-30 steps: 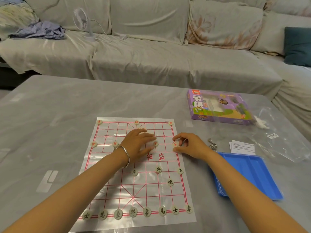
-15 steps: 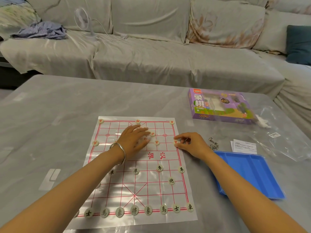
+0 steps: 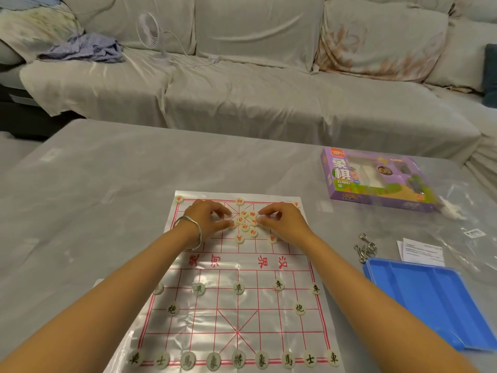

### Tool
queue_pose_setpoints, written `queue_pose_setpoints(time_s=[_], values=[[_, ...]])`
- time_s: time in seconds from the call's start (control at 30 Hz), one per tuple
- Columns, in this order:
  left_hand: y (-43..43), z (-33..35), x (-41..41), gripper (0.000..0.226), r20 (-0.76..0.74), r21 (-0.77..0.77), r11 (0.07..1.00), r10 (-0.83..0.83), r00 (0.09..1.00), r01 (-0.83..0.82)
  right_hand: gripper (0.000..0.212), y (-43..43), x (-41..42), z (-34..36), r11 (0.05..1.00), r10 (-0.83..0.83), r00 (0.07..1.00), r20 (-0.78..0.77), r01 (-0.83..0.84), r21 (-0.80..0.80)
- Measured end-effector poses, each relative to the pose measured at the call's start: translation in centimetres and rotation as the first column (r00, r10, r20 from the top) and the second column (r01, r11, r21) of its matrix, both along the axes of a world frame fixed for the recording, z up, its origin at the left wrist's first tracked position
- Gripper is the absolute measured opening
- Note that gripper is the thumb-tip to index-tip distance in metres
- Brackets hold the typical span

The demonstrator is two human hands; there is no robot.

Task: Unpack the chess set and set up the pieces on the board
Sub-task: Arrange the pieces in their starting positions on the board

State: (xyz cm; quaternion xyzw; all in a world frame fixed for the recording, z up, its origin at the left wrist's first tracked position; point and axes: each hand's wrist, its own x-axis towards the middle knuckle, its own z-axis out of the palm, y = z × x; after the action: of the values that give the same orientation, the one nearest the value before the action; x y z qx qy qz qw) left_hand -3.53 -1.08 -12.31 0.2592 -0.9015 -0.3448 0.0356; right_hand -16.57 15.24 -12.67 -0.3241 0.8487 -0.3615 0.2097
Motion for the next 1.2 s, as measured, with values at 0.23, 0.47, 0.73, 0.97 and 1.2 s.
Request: queue_pose_setpoints(time_s=[0.23, 0.47, 0.73, 0.97, 1.2], values=[[-0.5, -0.7, -0.7, 0.024, 0.01, 0.03, 0.999, -0.039, 0.999, 0.039, 0.03, -0.9, -0.8, -1.0, 0.999, -0.025, 0.998, 0.06, 0.027, -0.035], [0.2, -0.8, -1.3, 0.028, -0.024, -0.002, 1.0, -0.023, 0.999, 0.023, 0.027, -1.0, -0.8, -1.2, 0.998, -0.05, 0.998, 0.043, 0.052, -0.039], [0.9, -0.6, -2.2, 0.029, -0.007, -0.068, 0.998, 0.007, 1.0, -0.008, 0.021, -0.2, -0.4, -0.7, 0.995, -0.052, 0.997, 0.05, 0.056, -0.082], [0.9, -0.3, -2.7, 0.029, 0.027, -0.125, 0.992, 0.021, 0.999, -0.018, 0.018, 0.2, 0.3, -0.5, 0.996, -0.046, 0.999, -0.014, 0.045, -0.074], [1.0, 0.1, -2.9, 0.032, 0.06, -0.24, 0.971, 0.022, 0.998, -0.007, 0.031, -1.1, 1.9, -0.4, 0.995, 0.059, 0.973, -0.222, -0.04, 0.087]])
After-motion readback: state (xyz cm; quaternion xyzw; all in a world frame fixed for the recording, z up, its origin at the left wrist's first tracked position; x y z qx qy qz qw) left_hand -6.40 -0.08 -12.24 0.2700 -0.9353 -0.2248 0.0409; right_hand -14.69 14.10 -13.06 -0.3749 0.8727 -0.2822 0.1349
